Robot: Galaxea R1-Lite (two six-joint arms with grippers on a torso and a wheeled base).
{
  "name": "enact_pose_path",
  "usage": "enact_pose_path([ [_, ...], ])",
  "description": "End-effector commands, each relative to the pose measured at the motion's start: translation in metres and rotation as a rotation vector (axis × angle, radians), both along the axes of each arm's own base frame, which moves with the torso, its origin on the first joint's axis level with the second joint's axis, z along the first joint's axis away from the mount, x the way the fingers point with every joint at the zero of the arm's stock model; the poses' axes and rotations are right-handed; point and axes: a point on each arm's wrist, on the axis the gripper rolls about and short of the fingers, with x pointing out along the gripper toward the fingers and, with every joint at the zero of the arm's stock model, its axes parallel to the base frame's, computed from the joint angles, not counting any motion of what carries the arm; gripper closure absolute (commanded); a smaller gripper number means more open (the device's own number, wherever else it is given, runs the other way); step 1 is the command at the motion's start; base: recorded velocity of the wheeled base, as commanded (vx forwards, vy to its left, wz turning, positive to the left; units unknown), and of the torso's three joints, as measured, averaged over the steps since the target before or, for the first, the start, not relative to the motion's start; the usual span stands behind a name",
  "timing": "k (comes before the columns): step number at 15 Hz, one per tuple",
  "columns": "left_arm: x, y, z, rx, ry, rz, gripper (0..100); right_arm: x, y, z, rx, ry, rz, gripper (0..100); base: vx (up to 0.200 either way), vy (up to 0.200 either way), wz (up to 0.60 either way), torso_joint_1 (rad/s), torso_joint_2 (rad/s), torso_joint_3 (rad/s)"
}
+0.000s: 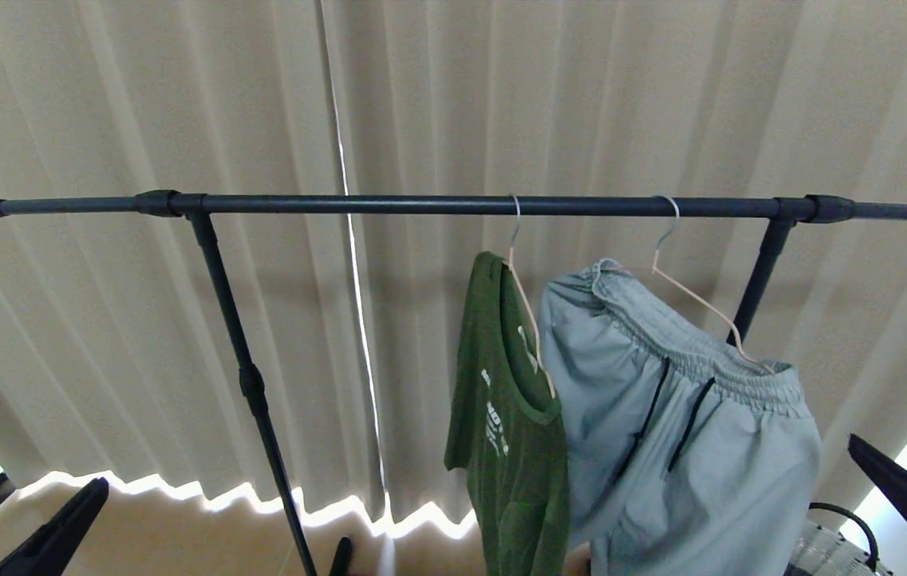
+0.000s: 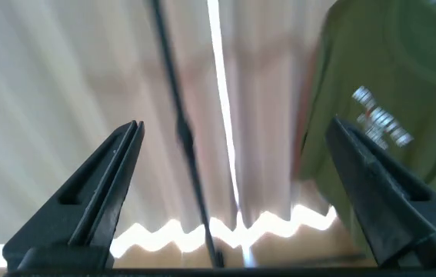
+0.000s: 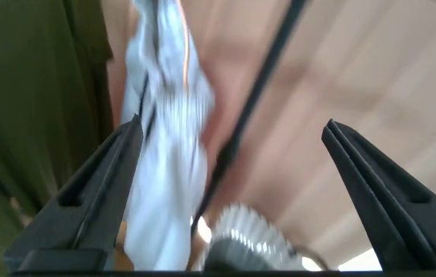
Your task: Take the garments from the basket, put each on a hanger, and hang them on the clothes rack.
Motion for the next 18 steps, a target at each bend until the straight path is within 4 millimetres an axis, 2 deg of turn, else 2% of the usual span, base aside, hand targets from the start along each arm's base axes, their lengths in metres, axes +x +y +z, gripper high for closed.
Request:
enact_pose_path([
  [1,-0.027,0.006,-0.009,-0.025,-0.025,0.051,0,-0.034,-0.008,-0.013,0.000,-0.006,-0.069,0,0.000,0.000,0.00,0.000,0.00,0.000],
  [2,-0.042,0.010,-0.020,-0.018,0.013,0.061,0,-0.051,-0.010,-0.023,-0.003,0.041,-0.095,0,0.000,0.000,0.00,0.000,0.00,0.000],
  [6,-0.071,0.017,-0.030,-0.025,0.029,0.221,0,-0.089,-0.012,-0.046,0.018,0.058,-0.110,0,0.000,0.000,0.00,0.000,0.00,0.000],
  [10,-0.082,0.014,-0.047,-0.074,0.018,0.351,0,-0.115,-0.013,-0.067,0.019,0.028,-0.171,0,0.000,0.000,0.00,0.000,0.00,0.000],
  [12,-0.083,0.014,-0.061,-0.078,0.009,0.343,0,-0.119,-0.013,-0.069,0.054,-0.012,-0.198,0,0.000,0.000,0.00,0.000,0.00,0.000],
  [17,-0.080,0.010,-0.070,-0.084,0.007,0.167,0,-0.121,-0.015,-0.074,0.169,-0.068,-0.287,0,0.000,0.000,0.00,0.000,0.00,0.000],
  [18,-0.080,0.008,-0.069,-0.086,0.005,0.074,0,-0.119,-0.015,-0.077,0.226,-0.093,-0.292,0,0.000,0.000,0.00,0.000,0.00,0.000],
])
